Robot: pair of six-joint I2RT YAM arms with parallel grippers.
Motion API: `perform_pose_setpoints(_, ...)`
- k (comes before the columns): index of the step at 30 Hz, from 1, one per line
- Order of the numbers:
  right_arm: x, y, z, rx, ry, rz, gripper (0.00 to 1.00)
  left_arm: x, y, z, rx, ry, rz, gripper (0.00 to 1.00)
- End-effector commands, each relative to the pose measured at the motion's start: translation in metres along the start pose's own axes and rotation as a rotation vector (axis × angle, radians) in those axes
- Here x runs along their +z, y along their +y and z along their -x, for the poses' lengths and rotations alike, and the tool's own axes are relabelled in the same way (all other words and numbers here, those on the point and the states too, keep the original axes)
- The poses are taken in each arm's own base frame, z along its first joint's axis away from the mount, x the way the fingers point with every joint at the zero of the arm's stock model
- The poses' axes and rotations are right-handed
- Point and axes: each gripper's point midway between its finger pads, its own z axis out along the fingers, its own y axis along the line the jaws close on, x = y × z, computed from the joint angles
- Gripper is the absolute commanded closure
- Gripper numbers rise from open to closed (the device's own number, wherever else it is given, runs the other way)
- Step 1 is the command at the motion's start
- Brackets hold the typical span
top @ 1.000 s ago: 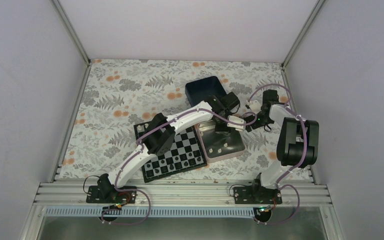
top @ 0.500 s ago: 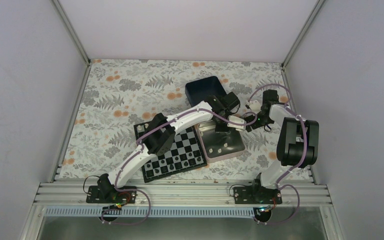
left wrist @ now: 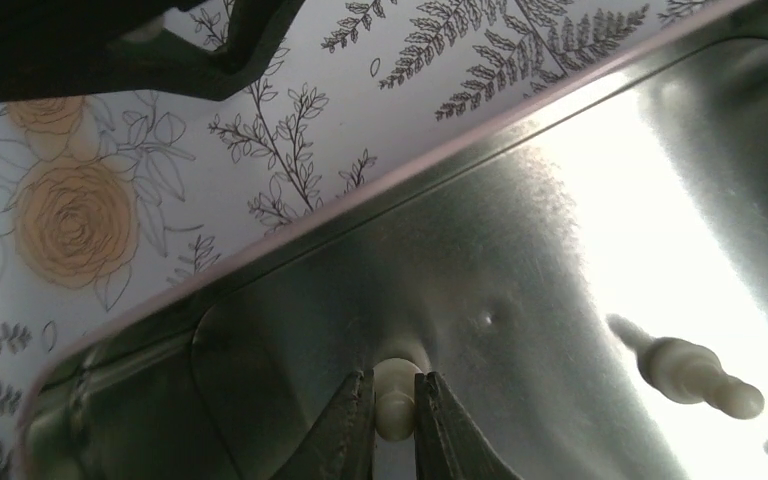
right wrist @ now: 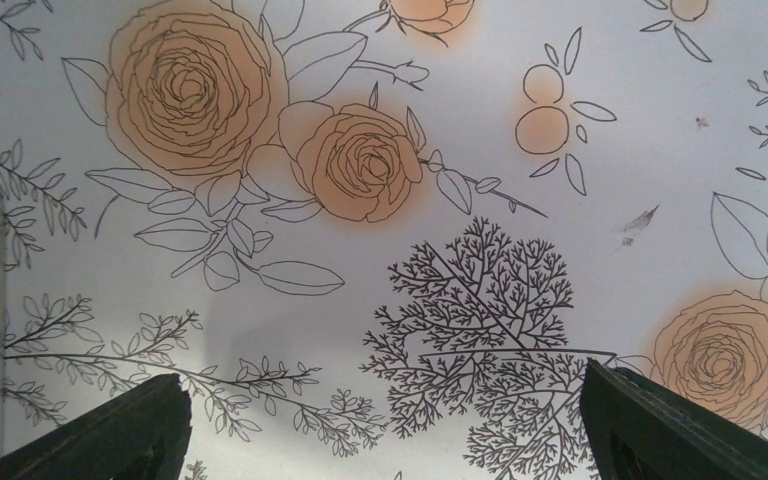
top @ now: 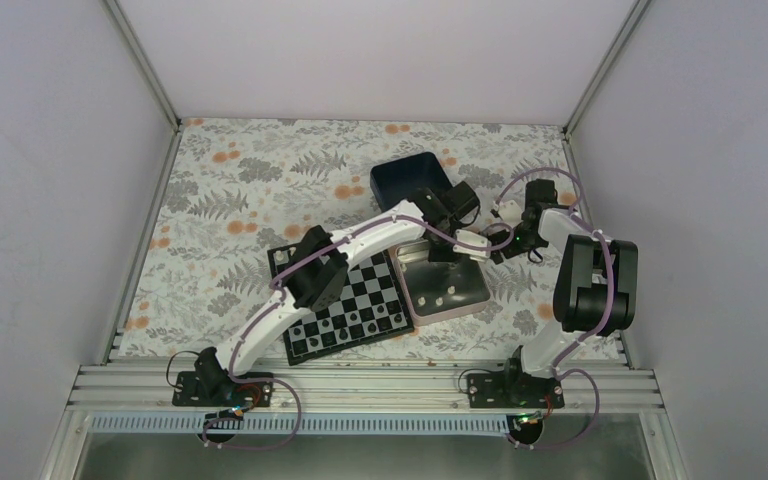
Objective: Set up the chess pieces on the board
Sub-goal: Pick up the chess piece from the storage box, then place the chess piece on the chessboard.
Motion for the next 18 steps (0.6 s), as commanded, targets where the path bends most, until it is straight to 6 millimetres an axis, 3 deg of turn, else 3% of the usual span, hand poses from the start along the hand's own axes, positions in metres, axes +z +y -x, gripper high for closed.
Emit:
perform_pose_setpoints(1, 0.001, 0.001, -0.001, -0.002, 0.003, -0.005, 0.00, -0.069, 0.007, 0.022, 0.030, -0.038, 0.088, 0.90)
perform_pose_setpoints(5, -0.001, 0.001, 0.000, -0.003, -0.001, -0.003, 0.00, -0.122, 0.009, 0.010, 0.001, -0.040, 0.154, 0.90)
perform_pose_setpoints(7, -0.001, 0.001, 0.001, -0.002, -0.004, -0.002, 0.00, -0.139, 0.005, -0.012, -0.032, -0.022, 0.183, 0.89)
perform_pose_setpoints(8, -0.002, 0.001, 0.002, -0.002, -0.007, -0.002, 0.00, -0.159, 0.004, -0.020, -0.048, -0.030, 0.220, 0.89)
perform_pose_setpoints(12, -0.002, 0.002, 0.003, -0.002, -0.007, 0.004, 0.00, -0.189, -0.008, -0.077, -0.138, 0.017, 0.287, 0.89)
perform_pose_setpoints(18, -0.002, 0.003, 0.004, 0.000, -0.009, 0.011, 0.00, -0.211, -0.039, -0.171, -0.288, 0.087, 0.351, 0.90)
